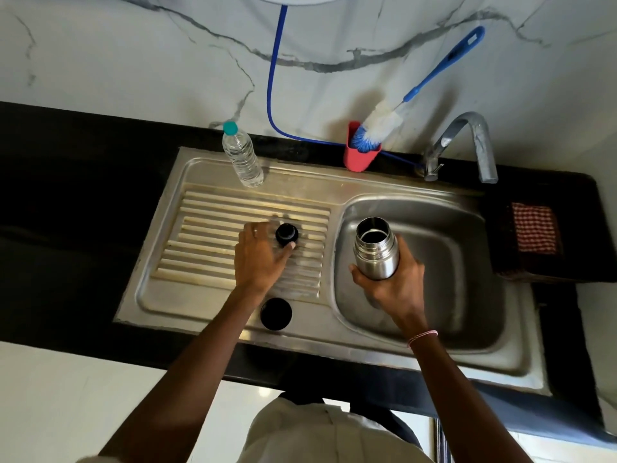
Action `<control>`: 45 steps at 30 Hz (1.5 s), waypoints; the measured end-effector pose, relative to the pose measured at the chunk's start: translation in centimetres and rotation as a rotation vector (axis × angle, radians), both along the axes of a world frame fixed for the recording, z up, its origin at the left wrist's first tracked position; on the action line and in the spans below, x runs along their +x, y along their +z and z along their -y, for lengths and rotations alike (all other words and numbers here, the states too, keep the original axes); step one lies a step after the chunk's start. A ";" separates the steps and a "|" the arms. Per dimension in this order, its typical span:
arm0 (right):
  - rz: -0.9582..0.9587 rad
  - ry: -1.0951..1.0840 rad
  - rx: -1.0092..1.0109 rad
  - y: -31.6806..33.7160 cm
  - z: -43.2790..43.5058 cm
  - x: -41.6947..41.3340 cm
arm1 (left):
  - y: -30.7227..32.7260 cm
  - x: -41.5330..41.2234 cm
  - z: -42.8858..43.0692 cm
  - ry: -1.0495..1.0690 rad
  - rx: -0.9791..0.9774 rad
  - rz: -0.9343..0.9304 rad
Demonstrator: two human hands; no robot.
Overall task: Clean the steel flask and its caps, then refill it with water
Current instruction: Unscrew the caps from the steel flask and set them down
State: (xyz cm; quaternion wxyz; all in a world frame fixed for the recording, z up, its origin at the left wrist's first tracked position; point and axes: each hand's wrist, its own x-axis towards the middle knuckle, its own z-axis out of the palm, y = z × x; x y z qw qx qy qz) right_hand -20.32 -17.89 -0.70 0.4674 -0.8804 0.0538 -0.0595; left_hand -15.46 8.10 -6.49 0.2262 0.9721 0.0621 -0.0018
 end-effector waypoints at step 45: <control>-0.190 0.178 -0.243 -1.3 7.4 0.3 | -5.5 -9.8 4.7 -0.060 0.121 -0.072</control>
